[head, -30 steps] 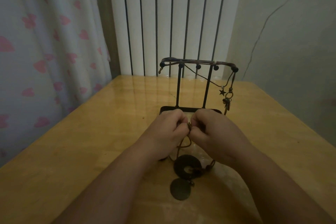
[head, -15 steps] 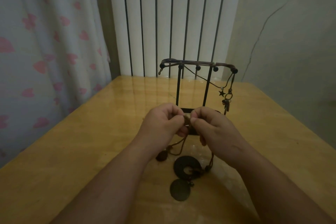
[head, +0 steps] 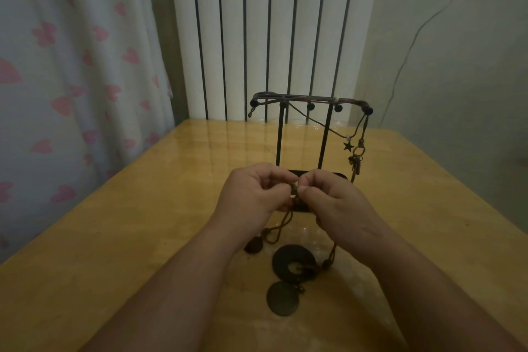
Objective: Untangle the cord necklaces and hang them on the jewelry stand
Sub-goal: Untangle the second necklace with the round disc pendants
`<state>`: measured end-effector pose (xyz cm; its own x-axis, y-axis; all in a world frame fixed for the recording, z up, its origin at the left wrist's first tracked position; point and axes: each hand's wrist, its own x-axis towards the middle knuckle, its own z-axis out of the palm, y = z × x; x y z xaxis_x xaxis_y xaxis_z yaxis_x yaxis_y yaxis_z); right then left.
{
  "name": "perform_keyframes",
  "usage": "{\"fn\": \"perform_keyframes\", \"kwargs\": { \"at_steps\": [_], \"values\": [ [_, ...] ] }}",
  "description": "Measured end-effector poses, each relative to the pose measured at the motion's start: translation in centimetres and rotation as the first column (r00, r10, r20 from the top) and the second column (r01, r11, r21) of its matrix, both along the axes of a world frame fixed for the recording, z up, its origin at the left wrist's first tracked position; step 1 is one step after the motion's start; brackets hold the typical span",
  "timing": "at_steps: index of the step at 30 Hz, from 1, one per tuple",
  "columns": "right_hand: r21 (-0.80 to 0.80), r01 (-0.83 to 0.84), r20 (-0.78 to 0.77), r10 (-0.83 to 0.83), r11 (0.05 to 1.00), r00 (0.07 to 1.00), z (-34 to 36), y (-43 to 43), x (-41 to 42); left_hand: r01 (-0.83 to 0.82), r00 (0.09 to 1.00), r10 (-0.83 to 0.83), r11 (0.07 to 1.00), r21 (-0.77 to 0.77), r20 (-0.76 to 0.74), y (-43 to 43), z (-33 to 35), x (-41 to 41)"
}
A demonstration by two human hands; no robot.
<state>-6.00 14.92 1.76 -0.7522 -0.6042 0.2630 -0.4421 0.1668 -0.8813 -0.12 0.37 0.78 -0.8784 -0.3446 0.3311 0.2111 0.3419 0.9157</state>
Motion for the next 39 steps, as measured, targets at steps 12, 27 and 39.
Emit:
{"fn": "perform_keyframes", "kwargs": {
  "at_steps": [12, 27, 39],
  "values": [
    [0.052, 0.146, -0.178, -0.135, 0.988, 0.975, -0.82, -0.07, -0.63, 0.047, 0.992, -0.045, 0.999, -0.010, 0.114, 0.20, -0.20, -0.48],
    [0.235, 0.238, -0.437, -0.117, 0.942, 0.892, -0.64, -0.22, -0.39, 0.118, 0.972, -0.115, 0.993, -0.002, 0.204, -0.04, 0.05, -0.35],
    [0.174, 0.148, -0.320, -0.086, 0.974, 0.943, -0.42, 0.16, -0.41, 0.127, 0.978, -0.109, 0.988, -0.089, 0.178, -0.44, 0.21, 0.01]
  ]
}}
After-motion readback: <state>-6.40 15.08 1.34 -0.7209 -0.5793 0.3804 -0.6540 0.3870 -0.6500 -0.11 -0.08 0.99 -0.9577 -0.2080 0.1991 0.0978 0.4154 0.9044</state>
